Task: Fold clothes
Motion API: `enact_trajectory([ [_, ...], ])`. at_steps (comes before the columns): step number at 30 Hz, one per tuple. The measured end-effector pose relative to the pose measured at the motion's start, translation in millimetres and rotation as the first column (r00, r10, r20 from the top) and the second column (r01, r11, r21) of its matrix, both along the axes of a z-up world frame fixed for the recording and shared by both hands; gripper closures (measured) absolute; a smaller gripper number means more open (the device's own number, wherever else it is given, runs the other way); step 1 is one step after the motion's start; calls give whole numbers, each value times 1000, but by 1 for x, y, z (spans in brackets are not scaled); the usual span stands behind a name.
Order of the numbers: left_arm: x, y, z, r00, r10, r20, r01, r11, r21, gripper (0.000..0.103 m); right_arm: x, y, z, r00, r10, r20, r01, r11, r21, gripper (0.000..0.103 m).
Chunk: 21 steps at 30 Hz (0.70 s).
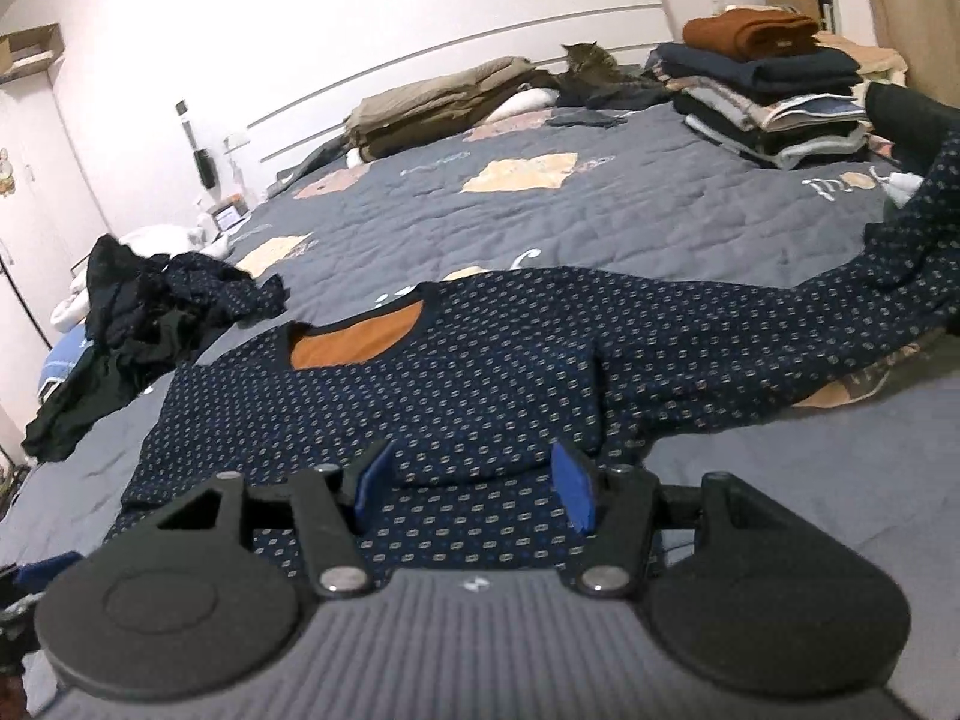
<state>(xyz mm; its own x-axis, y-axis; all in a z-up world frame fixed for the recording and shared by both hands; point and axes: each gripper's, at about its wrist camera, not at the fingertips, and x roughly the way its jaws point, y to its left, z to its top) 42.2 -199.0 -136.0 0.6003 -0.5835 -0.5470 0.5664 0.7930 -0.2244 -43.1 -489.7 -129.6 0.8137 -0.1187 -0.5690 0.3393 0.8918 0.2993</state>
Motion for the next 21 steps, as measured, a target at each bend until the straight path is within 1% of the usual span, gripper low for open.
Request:
enact_trajectory([
  [3, 1, -5, -2, 1000, -18, -5, 18, 1000, -13, 13, -6, -13, 0, 999, -46, 6, 46, 999, -9, 46],
  [6, -1, -11, -5, 999, -43, -3, 43, 999, -11, 13, -13, -32, 0, 995, -95, 12, 95, 995, -22, 46],
  [10, -6, -17, -5, 997, -72, 5, 72, 997, -23, 13, -27, -70, 3, 983, -182, 30, 183, 982, -44, 46],
  [14, -7, -25, -3, 995, -99, 5, 99, 994, -38, 13, -50, -115, 7, 953, -297, 60, 300, 953, -43, 46],
  [16, -8, -30, -1, 992, -129, -12, 128, 990, -65, 13, -62, -135, 8, 934, -350, 73, 353, 935, -40, 46],
  [18, -10, -34, 1, 985, -168, -27, 164, 981, -100, 13, -75, -150, 8, 917, -391, 78, 395, 917, -51, 46],
  [21, -18, -47, 9, 971, -236, -21, 231, 962, -149, 13, -90, -169, 9, 896, -437, 83, 443, 894, -75, 46],
])
